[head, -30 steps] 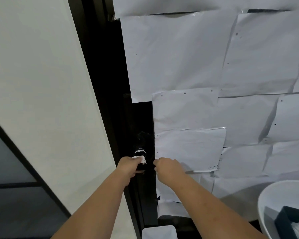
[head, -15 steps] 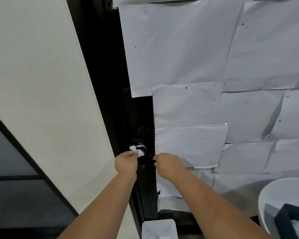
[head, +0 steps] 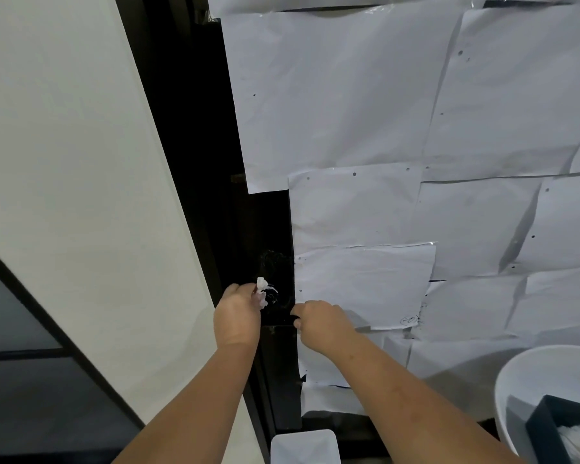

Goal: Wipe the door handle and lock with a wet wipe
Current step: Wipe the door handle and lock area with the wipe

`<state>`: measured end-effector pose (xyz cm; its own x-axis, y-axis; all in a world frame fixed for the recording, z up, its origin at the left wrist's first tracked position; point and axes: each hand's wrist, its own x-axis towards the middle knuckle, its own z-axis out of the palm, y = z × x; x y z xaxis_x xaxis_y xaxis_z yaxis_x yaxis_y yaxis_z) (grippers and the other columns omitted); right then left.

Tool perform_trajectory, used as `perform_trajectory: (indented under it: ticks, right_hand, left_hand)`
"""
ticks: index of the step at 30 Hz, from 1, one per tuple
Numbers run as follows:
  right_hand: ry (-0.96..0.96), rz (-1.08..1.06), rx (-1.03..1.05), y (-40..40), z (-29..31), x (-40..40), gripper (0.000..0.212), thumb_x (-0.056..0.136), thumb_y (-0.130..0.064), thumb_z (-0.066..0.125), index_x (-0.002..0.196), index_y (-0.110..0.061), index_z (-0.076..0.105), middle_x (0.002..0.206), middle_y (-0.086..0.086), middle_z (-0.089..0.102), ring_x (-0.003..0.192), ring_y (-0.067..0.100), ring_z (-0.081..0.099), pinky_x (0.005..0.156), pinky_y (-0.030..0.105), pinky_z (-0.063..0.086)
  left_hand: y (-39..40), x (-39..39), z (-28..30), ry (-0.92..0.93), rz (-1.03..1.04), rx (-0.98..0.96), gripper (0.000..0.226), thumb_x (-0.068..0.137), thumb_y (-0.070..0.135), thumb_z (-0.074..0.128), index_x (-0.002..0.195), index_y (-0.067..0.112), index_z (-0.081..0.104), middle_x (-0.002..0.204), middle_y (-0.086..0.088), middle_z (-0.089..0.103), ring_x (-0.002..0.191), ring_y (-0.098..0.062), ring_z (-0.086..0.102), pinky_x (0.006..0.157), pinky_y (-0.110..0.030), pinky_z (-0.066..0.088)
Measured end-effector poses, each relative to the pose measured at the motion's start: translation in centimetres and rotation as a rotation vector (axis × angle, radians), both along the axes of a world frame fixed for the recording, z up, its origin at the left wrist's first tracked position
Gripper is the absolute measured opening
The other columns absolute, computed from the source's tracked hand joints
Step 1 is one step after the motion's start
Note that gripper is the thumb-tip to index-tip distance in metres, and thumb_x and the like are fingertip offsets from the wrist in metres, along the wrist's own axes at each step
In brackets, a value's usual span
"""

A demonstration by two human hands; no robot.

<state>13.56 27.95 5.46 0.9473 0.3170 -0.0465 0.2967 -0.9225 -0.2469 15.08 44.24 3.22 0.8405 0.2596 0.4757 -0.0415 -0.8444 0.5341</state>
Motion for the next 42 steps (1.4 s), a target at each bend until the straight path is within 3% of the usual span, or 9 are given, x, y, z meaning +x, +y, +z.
perform_trajectory:
  ticks: [3, 7, 10, 18, 25, 29, 32, 40, 42]
  right_hand:
    - [0.0, -0.001, 0.009, 0.0, -0.1, 0.3, 0.035, 0.092, -0.012, 0.045, 0.125, -0.02, 0.055, 0.114, 0.007, 0.062, 0.106, 0.027, 0.057, 0.076, 0.032, 0.034]
    - [0.001, -0.006, 0.012, 0.1, -0.1, 0.5, 0.034, 0.091, -0.012, 0.047, 0.122, -0.019, 0.057, 0.111, 0.006, 0.064, 0.103, 0.027, 0.058, 0.074, 0.032, 0.037]
    - [-0.005, -0.013, 0.019, 0.2, -0.1, 0.5, 0.031, 0.09, -0.012, 0.047, 0.119, -0.018, 0.058, 0.109, 0.007, 0.064, 0.101, 0.027, 0.058, 0.072, 0.032, 0.038]
    - [-0.014, -0.004, 0.037, 0.1, -0.2, 0.4, 0.031, 0.091, -0.014, 0.047, 0.12, -0.019, 0.058, 0.106, 0.008, 0.064, 0.099, 0.027, 0.059, 0.072, 0.032, 0.039]
    - [-0.023, -0.002, 0.055, 0.0, -0.1, 0.2, 0.032, 0.093, -0.014, 0.047, 0.123, -0.021, 0.057, 0.109, 0.007, 0.064, 0.101, 0.027, 0.058, 0.073, 0.031, 0.038]
    - [-0.037, 0.0, 0.039, 0.0, -0.1, 0.1, 0.029, 0.093, -0.014, 0.045, 0.12, -0.019, 0.057, 0.106, 0.007, 0.063, 0.1, 0.026, 0.058, 0.07, 0.03, 0.035]
    - [-0.042, -0.008, 0.035, 0.0, 0.0, 0.0, 0.028, 0.093, -0.013, 0.045, 0.117, -0.019, 0.058, 0.105, 0.007, 0.063, 0.099, 0.026, 0.058, 0.07, 0.03, 0.034]
    - [-0.032, -0.005, 0.057, -0.1, -0.4, 0.2, 0.033, 0.093, -0.012, 0.046, 0.123, -0.02, 0.056, 0.11, 0.007, 0.063, 0.103, 0.027, 0.058, 0.074, 0.032, 0.035]
    - [-0.032, -0.006, 0.06, 0.0, -0.4, 0.1, 0.033, 0.092, -0.011, 0.046, 0.122, -0.02, 0.056, 0.109, 0.006, 0.063, 0.101, 0.027, 0.058, 0.073, 0.031, 0.033]
  left_hand:
    - [0.4, 1.0, -0.7, 0.04, -0.038, 0.181, 0.024, 0.077, 0.008, 0.079, 0.06, 0.009, 0.062, 0.061, -0.004, 0.052, 0.045, -0.014, 0.04, 0.043, -0.021, 0.04]
    - [0.1, 1.0, 0.0, -0.016, -0.05, 0.162, 0.029, 0.072, 0.008, 0.084, 0.055, 0.008, 0.06, 0.056, -0.005, 0.052, 0.039, -0.015, 0.043, 0.036, -0.022, 0.039]
    - [-0.3, 0.8, 0.5, -0.004, -0.074, 0.273, 0.029, 0.065, 0.004, 0.087, 0.058, 0.01, 0.059, 0.06, -0.001, 0.049, 0.041, -0.011, 0.037, 0.038, -0.018, 0.03]
    - [0.7, 1.0, 1.6, -0.076, -0.258, 0.58, 0.039, 0.043, -0.004, 0.089, 0.074, 0.012, 0.07, 0.07, -0.004, 0.057, 0.055, -0.021, 0.053, 0.035, -0.026, 0.043]
    - [0.2, 0.7, 0.9, -0.044, -0.163, 0.385, 0.026, 0.056, 0.001, 0.09, 0.064, 0.01, 0.066, 0.062, -0.004, 0.052, 0.038, -0.017, 0.047, 0.034, -0.02, 0.038]
    - [0.2, 0.9, 1.8, -0.17, -0.311, 0.586, 0.033, 0.049, -0.007, 0.083, 0.071, 0.013, 0.072, 0.066, -0.003, 0.054, 0.055, -0.021, 0.052, 0.045, -0.028, 0.044]
    - [0.3, 1.4, 2.2, -0.125, -0.352, 0.614, 0.036, 0.046, -0.006, 0.086, 0.072, 0.013, 0.072, 0.069, -0.002, 0.055, 0.06, -0.019, 0.053, 0.042, -0.028, 0.046]
    - [0.9, 0.3, 0.2, 0.047, -0.119, 0.401, 0.026, 0.066, 0.006, 0.086, 0.062, 0.012, 0.061, 0.058, -0.002, 0.054, 0.046, -0.014, 0.05, 0.04, -0.02, 0.035]
    - [0.6, -0.3, 0.8, 0.001, -0.083, 0.198, 0.014, 0.076, 0.004, 0.078, 0.07, 0.008, 0.066, 0.062, -0.004, 0.058, 0.048, -0.017, 0.054, 0.041, -0.023, 0.043]
